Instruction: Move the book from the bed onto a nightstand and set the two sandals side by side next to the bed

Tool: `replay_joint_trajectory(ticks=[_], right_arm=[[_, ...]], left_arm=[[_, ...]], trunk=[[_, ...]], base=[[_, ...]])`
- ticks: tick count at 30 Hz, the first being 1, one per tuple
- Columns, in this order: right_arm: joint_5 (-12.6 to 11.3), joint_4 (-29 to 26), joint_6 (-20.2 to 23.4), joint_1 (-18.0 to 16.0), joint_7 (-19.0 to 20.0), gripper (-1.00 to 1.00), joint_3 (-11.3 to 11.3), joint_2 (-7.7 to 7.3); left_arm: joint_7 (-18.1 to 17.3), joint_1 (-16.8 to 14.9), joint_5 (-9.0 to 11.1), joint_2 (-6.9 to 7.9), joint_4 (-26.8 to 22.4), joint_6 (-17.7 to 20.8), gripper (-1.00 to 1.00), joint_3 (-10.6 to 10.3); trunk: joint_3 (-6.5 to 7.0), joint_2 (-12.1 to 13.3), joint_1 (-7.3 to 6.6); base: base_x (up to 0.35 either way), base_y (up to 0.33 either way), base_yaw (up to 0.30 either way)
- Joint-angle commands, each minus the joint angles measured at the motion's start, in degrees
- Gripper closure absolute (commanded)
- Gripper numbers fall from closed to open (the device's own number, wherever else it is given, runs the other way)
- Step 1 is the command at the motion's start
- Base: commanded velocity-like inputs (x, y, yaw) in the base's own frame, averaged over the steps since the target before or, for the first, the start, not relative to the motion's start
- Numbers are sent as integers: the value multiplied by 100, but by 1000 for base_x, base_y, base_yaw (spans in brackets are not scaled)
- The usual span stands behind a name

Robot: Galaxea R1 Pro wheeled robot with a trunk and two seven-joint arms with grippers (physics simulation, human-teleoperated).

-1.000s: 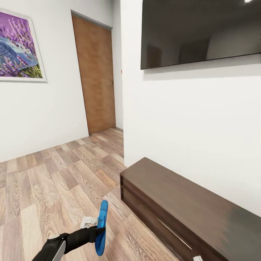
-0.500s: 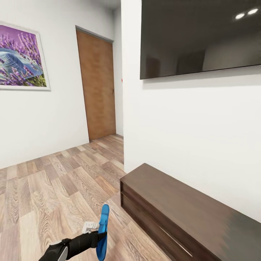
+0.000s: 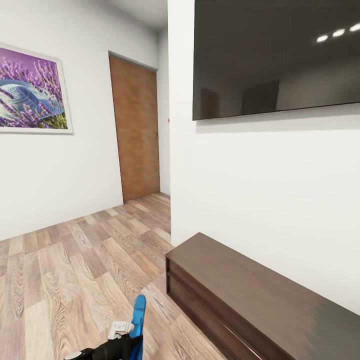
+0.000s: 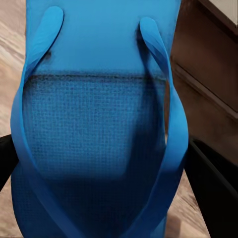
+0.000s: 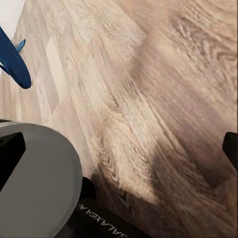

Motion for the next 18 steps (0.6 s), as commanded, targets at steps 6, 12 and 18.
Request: replay_joint_trajectory(ticks=[6,12,18], right_arm=[[-38,15,47,-1,-653,-100,-3,2],[-38,15,47,-1,-721,-100,-3,4],[-46,7,43,-1,-724,-100,-4,-5]], left_arm=[[279,-2,46,-55,46,4,100,-2],[390,-3,45,-80,58,0,100,-2],[415,-5,45,-84,59,0,100,-2]], trunk=[[102,239,-134],[210,480,-265],[318,721,-397]], base=[[0,0,0],[0,0,0],[0,0,0]])
